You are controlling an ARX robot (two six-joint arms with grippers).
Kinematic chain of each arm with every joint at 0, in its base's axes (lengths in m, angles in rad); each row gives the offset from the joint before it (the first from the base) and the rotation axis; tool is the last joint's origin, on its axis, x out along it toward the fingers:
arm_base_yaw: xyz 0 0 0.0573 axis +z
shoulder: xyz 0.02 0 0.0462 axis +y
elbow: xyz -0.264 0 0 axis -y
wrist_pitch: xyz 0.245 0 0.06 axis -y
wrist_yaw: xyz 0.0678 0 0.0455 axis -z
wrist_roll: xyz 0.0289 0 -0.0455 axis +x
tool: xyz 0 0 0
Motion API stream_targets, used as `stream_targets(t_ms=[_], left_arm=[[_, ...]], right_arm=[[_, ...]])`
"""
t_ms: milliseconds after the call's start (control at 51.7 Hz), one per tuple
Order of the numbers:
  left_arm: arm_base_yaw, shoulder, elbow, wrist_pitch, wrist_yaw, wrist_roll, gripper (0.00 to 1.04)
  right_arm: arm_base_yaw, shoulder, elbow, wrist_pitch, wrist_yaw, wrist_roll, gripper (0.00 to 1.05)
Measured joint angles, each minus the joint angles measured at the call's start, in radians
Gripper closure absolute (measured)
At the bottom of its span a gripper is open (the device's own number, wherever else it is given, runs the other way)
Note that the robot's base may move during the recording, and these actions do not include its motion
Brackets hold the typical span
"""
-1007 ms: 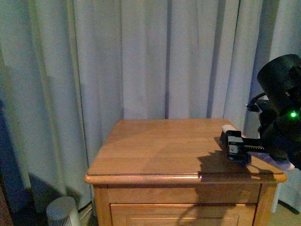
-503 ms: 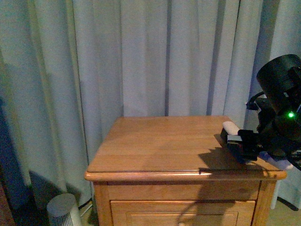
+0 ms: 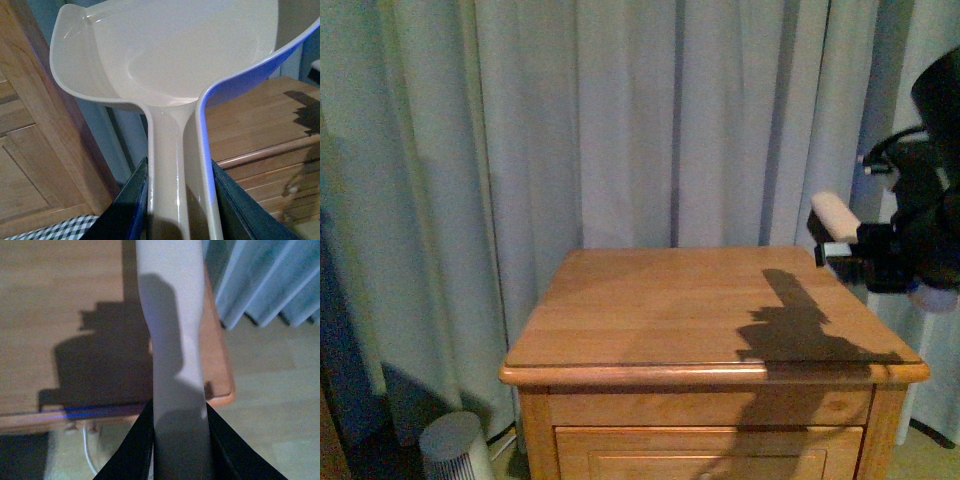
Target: Clean up trash
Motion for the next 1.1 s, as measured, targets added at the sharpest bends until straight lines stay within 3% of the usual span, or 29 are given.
stream_targets(t_ms=[445,697,1103], left_arm=[[0.0,0.0,0.0,0.0,0.0,0.0,0.76],[0.0,0.0,0.0,0.0,0.0,0.0,0.76],[0.0,0.0,0.0,0.0,0.0,0.0,0.76]], right_arm=[[0.094,-0.526,-0.323,0.371,0.253,-0.332,0.83],[0.142,-0.804,-0.483,0.39,0.356,-0.404,0.83],[0.347,-1.217,-0.706,0.299,0.613,-0.468,0.83]])
